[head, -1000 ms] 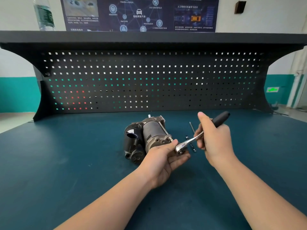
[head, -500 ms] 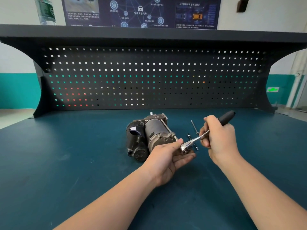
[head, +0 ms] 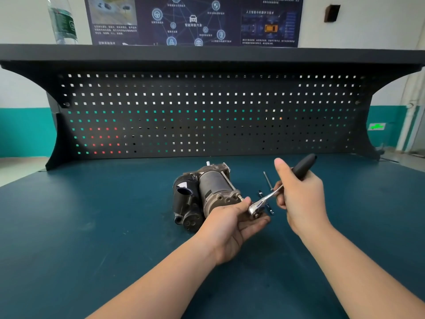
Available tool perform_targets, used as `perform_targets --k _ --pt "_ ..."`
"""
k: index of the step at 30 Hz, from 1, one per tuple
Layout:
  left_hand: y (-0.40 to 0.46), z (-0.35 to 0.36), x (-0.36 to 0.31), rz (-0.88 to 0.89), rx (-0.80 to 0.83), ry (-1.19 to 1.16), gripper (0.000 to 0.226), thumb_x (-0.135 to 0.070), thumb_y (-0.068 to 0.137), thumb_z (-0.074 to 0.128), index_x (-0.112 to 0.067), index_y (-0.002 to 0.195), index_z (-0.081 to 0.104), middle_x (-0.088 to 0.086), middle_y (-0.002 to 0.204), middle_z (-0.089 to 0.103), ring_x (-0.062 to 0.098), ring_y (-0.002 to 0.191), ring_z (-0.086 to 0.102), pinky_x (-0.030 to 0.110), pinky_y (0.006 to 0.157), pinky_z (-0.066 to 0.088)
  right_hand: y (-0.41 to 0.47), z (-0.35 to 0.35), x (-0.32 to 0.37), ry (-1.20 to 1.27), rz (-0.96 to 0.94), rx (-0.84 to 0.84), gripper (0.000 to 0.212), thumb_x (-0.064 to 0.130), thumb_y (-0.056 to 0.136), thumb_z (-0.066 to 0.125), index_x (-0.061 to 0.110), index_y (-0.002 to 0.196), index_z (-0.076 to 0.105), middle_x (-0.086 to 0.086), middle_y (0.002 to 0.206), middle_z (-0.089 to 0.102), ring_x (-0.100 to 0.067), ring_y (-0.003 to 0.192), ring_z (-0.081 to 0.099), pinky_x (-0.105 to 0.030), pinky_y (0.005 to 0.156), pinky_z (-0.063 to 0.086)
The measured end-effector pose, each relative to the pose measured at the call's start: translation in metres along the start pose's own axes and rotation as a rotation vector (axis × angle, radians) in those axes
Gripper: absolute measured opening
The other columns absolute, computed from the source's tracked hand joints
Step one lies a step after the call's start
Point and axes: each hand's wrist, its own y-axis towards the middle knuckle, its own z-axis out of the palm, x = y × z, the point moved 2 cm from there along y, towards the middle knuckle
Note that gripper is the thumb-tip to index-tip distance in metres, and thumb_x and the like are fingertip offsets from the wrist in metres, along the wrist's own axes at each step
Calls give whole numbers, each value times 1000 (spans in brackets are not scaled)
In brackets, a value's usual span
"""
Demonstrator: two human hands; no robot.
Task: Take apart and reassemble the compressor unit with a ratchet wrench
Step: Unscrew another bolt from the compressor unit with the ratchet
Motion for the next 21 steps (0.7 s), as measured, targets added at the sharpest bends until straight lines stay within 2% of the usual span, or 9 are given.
perform_targets --k 4,7,10,14,18,21 --pt "-1 11 0 -28 -52 -76 19 -7 95 51 9 85 56 20 67 67 31 61 69 29 50 57 -4 0 4 -75 -120 2 26 35 84 64 15 74 52 6 49 57 -8 38 47 -26 42 39" --pt "1 21 1 -49 -144 -174 9 -2 94 50 6 91 53 19 79 62 32 71 63 34 50 58 -9 2 10 -144 -253 15 20 33 84 64 19 75 54 5 57 61 -7 42 53 -27 49 45" --pt "2 24 5 -39 -201 -211 8 -2 94 49 2 89 54 17 85 61 27 62 60 29 50 58 -17 4 15 -166 -370 72 21 34 83 68 25 72 53 4 62 64 -8 44 55 -22 46 46" --pt "0 18 5 -73 -153 -133 20 -13 97 46 1 101 59 15 76 62 16 51 55 16 40 46 -23 7 18 -137 -404 140 22 36 81 71 27 73 52 5 63 63 -10 42 56 -19 43 44" --pt "-1 15 2 -103 -111 -157 20 -13 96 47 -1 86 59 15 72 63 15 50 52 16 39 43 -23 11 19 -110 -411 139 26 41 79 70 24 75 51 1 62 63 -12 41 54 -20 42 43" --pt "1 16 2 -122 -60 -209 22 -13 96 47 1 84 60 14 65 64 15 51 52 17 40 43 -20 15 21 -145 -412 133 25 41 80 69 26 75 50 0 59 60 -13 40 50 -24 41 42"
